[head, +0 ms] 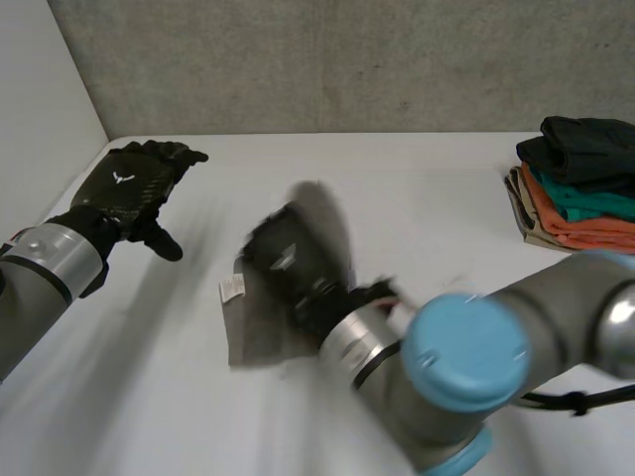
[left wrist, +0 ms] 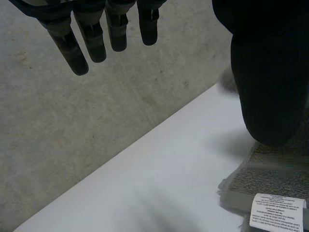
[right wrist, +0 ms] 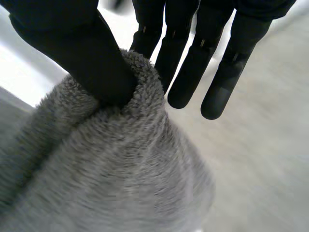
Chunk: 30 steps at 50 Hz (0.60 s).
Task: Fold the laundry.
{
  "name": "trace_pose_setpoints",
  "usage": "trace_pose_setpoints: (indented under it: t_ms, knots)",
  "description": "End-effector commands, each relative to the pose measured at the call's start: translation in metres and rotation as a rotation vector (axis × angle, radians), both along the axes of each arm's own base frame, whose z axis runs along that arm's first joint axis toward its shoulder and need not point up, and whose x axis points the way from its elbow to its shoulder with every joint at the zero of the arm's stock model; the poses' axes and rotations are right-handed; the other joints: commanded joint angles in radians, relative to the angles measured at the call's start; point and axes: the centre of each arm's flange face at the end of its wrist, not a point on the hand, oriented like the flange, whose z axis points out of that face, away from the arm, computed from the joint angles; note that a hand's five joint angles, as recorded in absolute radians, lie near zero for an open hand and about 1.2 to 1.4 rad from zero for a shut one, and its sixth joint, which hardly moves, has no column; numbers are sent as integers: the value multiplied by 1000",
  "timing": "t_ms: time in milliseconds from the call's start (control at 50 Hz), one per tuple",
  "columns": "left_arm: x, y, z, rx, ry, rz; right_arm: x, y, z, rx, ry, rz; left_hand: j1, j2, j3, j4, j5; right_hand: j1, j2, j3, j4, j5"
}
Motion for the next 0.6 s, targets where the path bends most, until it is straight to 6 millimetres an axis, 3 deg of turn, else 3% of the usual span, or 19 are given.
trace_pose_setpoints:
  t_ms: [20, 80, 100, 160, 200, 300, 380, 500, 600]
  knots:
    - [-1, 3, 1, 47, 23, 30, 9, -4, -21, 216, 105, -15, -13, -30, -36, -27, -50, -839, -897, -900, -902, -904]
    - [-9, 7, 3, 61, 43, 28, 1, -35, 2, 319, -43, -137, -13, -30, -36, -27, -50, -839, -897, -900, -902, -904]
    - [-12, 8, 4, 58, 46, 23, -9, -55, 20, 392, -165, -203, -13, -30, -36, -27, -50, -839, -897, -900, -902, -904]
    - [-27, 14, 5, 65, 57, -12, -22, -76, 32, 521, -294, -262, -13, -30, -36, -27, -50, -839, -897, -900, -902, -904]
    - [-37, 18, 3, 77, 56, -36, -30, -83, 30, 640, -328, -288, -13, -30, -36, -27, -50, -839, -897, -900, -902, -904]
    - [-63, 33, -15, 155, 37, -85, -32, -91, 19, 737, -257, -292, -13, -30, -36, -27, -50, -839, -897, -900, -902, -904]
    - [-80, 40, -51, 261, -22, -54, -29, -98, 1, 826, -178, -306, -13, -30, -36, -27, -50, -839, -897, -900, -902, -904]
    - [-69, 23, -86, 343, -116, 83, -30, -106, -31, 958, -50, -376, -13, -30, -36, -27, -50, -839, -897, -900, -902, -904]
    - [-57, 15, -102, 400, -205, 125, -31, -112, -35, 913, 4, -405, -13, -30, -36, -27, -50, -839, -897, -900, -902, -904]
